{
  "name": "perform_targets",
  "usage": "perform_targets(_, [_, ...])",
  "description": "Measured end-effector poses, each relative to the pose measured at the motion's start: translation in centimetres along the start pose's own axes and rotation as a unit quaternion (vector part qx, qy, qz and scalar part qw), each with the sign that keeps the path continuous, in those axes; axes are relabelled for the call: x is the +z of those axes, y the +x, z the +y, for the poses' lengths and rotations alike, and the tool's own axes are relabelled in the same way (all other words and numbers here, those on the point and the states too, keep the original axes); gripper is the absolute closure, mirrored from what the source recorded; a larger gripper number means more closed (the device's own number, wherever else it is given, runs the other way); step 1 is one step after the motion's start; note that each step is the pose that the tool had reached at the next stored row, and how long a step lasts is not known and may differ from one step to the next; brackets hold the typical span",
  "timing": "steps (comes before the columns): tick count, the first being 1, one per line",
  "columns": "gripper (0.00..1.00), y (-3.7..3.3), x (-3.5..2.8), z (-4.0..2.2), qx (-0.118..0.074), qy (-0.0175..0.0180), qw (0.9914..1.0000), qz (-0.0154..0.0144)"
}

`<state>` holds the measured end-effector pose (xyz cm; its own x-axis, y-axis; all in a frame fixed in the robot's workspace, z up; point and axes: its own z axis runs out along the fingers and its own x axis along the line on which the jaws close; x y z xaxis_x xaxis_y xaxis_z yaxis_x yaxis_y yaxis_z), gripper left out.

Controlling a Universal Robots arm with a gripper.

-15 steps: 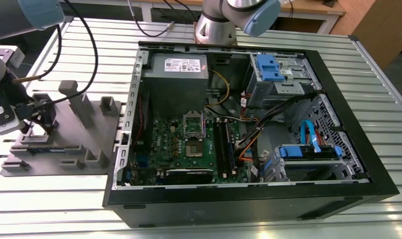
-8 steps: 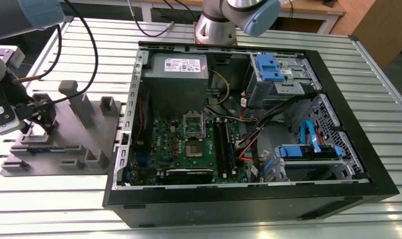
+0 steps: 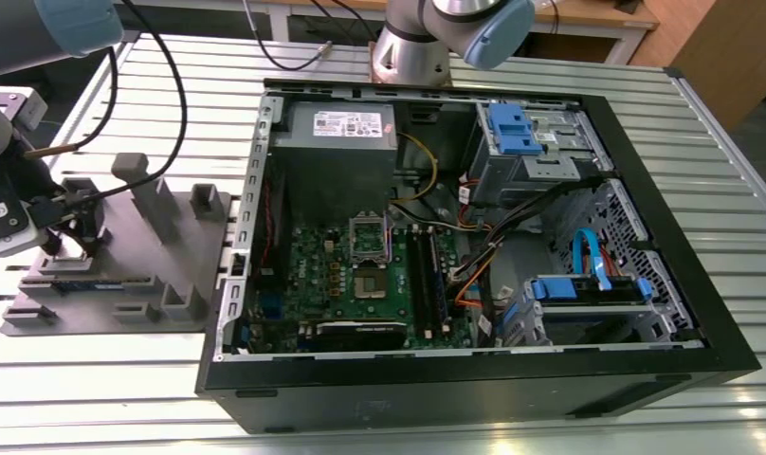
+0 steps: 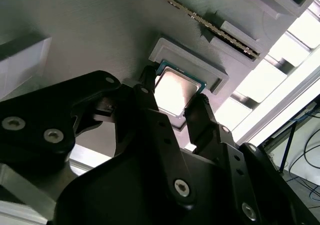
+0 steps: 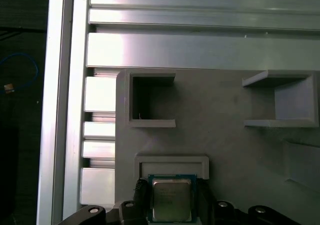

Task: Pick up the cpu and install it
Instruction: 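Pick up the cpu and move it towards the insertion slot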

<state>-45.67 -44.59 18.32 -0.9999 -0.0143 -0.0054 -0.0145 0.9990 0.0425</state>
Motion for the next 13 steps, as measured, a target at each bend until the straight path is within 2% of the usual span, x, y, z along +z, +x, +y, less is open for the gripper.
perform_targets(13, [0.52,-0.01,-0.01,0.00,0.000,0.0000,1.00000,0.0000])
